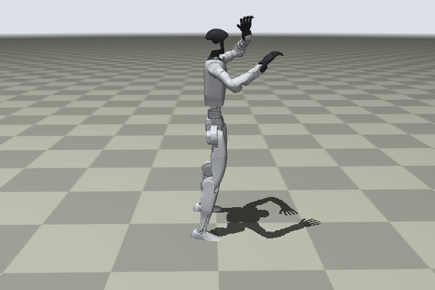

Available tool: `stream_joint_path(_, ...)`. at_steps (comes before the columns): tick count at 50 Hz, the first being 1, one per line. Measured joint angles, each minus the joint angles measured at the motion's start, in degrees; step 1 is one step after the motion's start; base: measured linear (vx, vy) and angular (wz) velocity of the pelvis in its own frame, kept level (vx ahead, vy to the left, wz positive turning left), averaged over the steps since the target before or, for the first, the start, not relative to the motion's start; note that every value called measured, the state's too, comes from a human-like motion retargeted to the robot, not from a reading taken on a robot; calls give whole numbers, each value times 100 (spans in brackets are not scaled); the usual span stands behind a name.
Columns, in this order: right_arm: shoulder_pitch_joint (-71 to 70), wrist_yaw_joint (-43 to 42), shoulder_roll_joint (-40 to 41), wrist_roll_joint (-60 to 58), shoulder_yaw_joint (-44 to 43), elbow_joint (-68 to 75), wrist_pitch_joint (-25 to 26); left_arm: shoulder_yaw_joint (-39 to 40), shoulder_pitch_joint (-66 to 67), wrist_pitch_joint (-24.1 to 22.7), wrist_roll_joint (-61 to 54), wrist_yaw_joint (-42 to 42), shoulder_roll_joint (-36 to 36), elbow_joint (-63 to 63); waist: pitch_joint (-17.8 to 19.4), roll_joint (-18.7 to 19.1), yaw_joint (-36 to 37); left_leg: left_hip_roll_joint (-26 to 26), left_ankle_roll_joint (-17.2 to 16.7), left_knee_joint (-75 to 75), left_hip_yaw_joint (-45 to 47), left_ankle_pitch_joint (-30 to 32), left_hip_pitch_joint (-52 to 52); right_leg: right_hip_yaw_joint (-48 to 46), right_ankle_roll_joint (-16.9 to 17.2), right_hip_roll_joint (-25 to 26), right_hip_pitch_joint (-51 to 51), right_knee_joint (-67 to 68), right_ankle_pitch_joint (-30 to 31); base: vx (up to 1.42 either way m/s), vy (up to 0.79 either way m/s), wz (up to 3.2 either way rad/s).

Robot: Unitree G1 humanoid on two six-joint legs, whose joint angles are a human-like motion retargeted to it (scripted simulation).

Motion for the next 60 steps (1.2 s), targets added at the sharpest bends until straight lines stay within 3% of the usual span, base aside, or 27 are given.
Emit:
stream_joint_path(8, 115, -98, 174, 11, -108, 80, 57, -85, 1218, -33, -700, -643, 218, 393, 73, -63, -4, -79, 34, -59, -36, 10, 93, -29, 0, -86, 75, 39, -43, 0, 0, 0)
stream_joint_path(13, 344, -96, 81, 18, -189, 39, 39, 99, 2738, 73, -674, -1051, 963, 846, 104, -98, 44, -114, 37, -69, -111, 13, 100, -110, 0, -132, 134, 39, -49, 0, 0, 0)
stream_joint_path(18, 621, -125, -271, 1, -335, -49, 15, 804, 3796, 203, -322, -1047, 1806, 1718, 105, -103, 188, -91, -1, -76, -166, 22, 62, -190, 0, -114, 151, 12, -25, 0, 0, 4)
stream_joint_path(25, 841, -162, -899, -22, -465, -115, -30, 1800, 3537, 526, 612, -336, 2785, 3027, 77, 7, 428, -8, -70, -112, -189, 46, 27, -251, 0, -28, 143, -31, 19, 0, 0, 0)
stream_joint_path(30, 825, -196, -1090, -36, -533, -88, -39, 1868, 2847, 861, 1302, -77, 3106, 3780, 64, 115, 536, 29, -94, -108, -189, 44, 15, -263, 0, 11, 142, -45, 34, 0, 0, 0)
stream_joint_path(35, 851, -199, -954, -79, -656, -42, -35, 1548, 2480, 1029, 1709, -172, 3003, 4150, 75, 111, 587, 19, -79, -91, -201, 34, 28, -267, 0, 0, 166, -43, 31, 0, 0, 0)
stream_joint_path(40, 948, -44, -672, -79, -704, -21, -32, 1112, 2747, 988, 1739, -911, 2565, 3988, 87, 17, 571, -32, -29, -71, -238, 27, 38, -282, 0, -57, 201, -28, 12, 0, 0, 0)
stream_joint_path(47, 883, 146, -345, -15, -387, 10, -48, 612, 3530, 584, 1047, -1902, 1719, 2516, 50, -39, 379, -93, 35, -54, -290, 37, 7, -303, 0, -121, 200, -14, -6, 0, 0, 0)
stream_joint_path(55, 484, 115, -161, -20, 33, -15, -103, 285, 2326, 55, 653, -1013, 1096, -106, -58, -38, 21, -64, 8, -42, -255, 50, -57, -252, 0, -86, 114, -23, 12, 0, 0, 0)
stream_joint_path(60, 290, 86, -67, -22, 42, -63, -94, 417, 1313, -71, 184, -453, 588, -561, -113, -67, -133, -67, -5, 146, -194, -22, -142, -209, 0, -97, 90, -14, 0, 0, 0, 0)
